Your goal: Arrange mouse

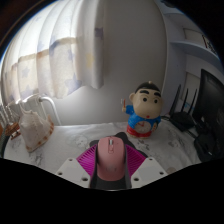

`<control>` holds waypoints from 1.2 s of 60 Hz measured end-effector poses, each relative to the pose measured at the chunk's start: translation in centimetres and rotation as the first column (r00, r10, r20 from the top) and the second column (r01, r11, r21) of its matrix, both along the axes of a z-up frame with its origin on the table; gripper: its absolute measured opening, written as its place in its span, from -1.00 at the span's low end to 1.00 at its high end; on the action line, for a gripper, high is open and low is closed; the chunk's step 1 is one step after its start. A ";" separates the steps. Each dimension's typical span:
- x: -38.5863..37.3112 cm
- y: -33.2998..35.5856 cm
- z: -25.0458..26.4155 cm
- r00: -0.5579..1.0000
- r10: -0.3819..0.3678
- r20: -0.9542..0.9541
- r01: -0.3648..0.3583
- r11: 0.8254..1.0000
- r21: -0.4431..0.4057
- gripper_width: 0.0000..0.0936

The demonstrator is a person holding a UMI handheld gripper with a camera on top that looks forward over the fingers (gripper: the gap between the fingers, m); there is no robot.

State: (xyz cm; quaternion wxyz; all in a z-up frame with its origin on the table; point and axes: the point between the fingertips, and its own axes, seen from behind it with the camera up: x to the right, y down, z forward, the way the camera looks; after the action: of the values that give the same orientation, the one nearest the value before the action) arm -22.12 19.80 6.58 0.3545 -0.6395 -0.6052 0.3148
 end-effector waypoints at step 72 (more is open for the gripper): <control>28.2 -1.0 5.2 0.967 0.053 0.249 -0.050 0.999 -0.019 0.80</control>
State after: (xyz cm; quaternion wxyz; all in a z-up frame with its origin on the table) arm 6.04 18.75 11.73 0.2633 -0.6602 -0.6595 0.2447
